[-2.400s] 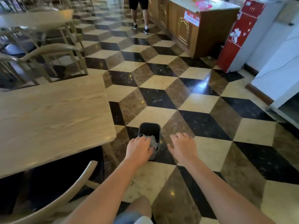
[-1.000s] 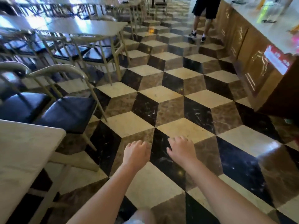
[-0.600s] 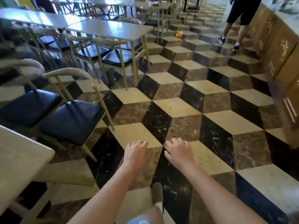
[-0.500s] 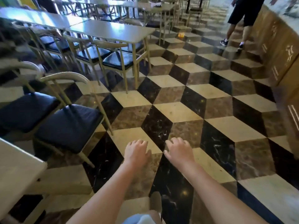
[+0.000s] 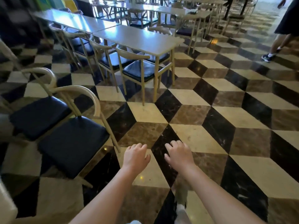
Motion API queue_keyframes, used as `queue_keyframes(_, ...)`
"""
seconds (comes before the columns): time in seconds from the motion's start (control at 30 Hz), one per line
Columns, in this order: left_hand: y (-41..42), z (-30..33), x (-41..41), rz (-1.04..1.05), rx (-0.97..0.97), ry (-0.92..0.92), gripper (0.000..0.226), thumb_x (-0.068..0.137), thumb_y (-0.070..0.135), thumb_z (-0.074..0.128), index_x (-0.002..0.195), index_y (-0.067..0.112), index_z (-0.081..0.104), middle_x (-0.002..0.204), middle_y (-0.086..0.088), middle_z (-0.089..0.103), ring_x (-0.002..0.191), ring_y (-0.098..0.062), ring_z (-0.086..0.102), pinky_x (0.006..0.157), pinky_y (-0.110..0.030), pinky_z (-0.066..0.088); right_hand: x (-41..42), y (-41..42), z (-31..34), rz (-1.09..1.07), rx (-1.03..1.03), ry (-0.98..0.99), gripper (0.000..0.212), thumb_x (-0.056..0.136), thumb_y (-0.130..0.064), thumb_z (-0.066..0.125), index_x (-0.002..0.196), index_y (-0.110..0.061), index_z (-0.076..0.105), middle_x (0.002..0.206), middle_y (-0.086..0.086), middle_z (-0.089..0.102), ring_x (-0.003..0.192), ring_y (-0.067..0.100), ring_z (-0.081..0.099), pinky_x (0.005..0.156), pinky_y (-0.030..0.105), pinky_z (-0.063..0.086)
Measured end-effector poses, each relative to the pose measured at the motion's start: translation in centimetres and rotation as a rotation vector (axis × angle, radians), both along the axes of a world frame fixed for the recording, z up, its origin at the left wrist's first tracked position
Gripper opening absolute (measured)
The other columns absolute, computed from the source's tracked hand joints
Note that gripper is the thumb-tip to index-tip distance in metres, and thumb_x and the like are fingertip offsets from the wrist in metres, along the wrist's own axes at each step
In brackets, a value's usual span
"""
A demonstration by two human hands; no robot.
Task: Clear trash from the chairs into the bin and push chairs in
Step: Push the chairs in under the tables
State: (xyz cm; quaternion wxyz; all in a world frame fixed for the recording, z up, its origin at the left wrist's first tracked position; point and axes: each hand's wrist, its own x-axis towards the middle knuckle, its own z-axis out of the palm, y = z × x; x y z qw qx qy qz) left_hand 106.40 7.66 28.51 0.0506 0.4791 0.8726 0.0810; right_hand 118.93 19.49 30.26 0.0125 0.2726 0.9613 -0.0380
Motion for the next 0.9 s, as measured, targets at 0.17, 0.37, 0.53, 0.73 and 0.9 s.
queue_keyframes(0.17, 8.2, 0.4, -6.2, 0.184, 0.064, 0.027, 0.035, 0.090, 0.042, 0.051, 0.117, 0.022, 0.059, 0.113, 0.002, 0.066, 0.106, -0.015, 0.062, 0.093, -0.032, 0.050, -8.4, 10.2, 0.8, 0.187, 0.070, 0.051, 0.033, 0.092, -0.037, 0.050, 0.117, -0.017, 0.056, 0.113, 0.006, 0.061, 0.105, 0.023, 0.054, 0.089, 0.035, 0.045)
queue_keyframes(0.37, 14.8, 2.9, -13.1, 0.435, 0.110, 0.030, 0.034, 0.090, 0.038, 0.050, 0.116, 0.019, 0.061, 0.104, 0.001, 0.068, 0.094, -0.014, 0.063, 0.083, -0.027, 0.050, -19.4, 19.3, 2.3, 0.441, 0.137, 0.029, 0.028, 0.091, -0.036, 0.052, 0.111, -0.017, 0.059, 0.104, 0.005, 0.064, 0.096, 0.023, 0.059, 0.084, 0.036, 0.048)
queue_keyframes(0.53, 17.3, 2.6, -18.8, 0.623, 0.087, 0.007, 0.034, 0.090, 0.039, 0.049, 0.111, 0.016, 0.061, 0.099, -0.001, 0.066, 0.089, -0.016, 0.063, 0.078, -0.028, 0.049, -27.9, 22.1, 1.8, 0.632, 0.082, 0.034, 0.032, 0.090, -0.032, 0.056, 0.118, -0.018, 0.057, 0.111, 0.005, 0.064, 0.104, 0.024, 0.059, 0.090, 0.038, 0.048)
queue_keyframes(0.73, 19.2, 1.1, -29.1, 0.801, 0.126, 0.016, 0.037, 0.088, 0.038, 0.053, 0.115, 0.014, 0.060, 0.104, -0.003, 0.067, 0.095, -0.021, 0.063, 0.082, -0.033, 0.049, -40.9, 23.7, 0.3, 0.869, 0.086, 0.038, 0.037, 0.089, -0.031, 0.052, 0.123, -0.016, 0.053, 0.117, 0.009, 0.061, 0.107, 0.028, 0.055, 0.090, 0.040, 0.046)
queue_keyframes(0.9, 18.6, 0.4, -39.4, 0.949, 0.166, -0.003, 0.035, 0.086, 0.037, 0.056, 0.106, 0.010, 0.064, 0.101, -0.008, 0.069, 0.093, -0.025, 0.065, 0.080, -0.038, 0.052, -53.4, 23.4, 1.3, 1.014, 0.145, 0.023, 0.036, 0.090, -0.033, 0.052, 0.121, -0.015, 0.053, 0.114, 0.009, 0.061, 0.106, 0.027, 0.055, 0.089, 0.040, 0.045)
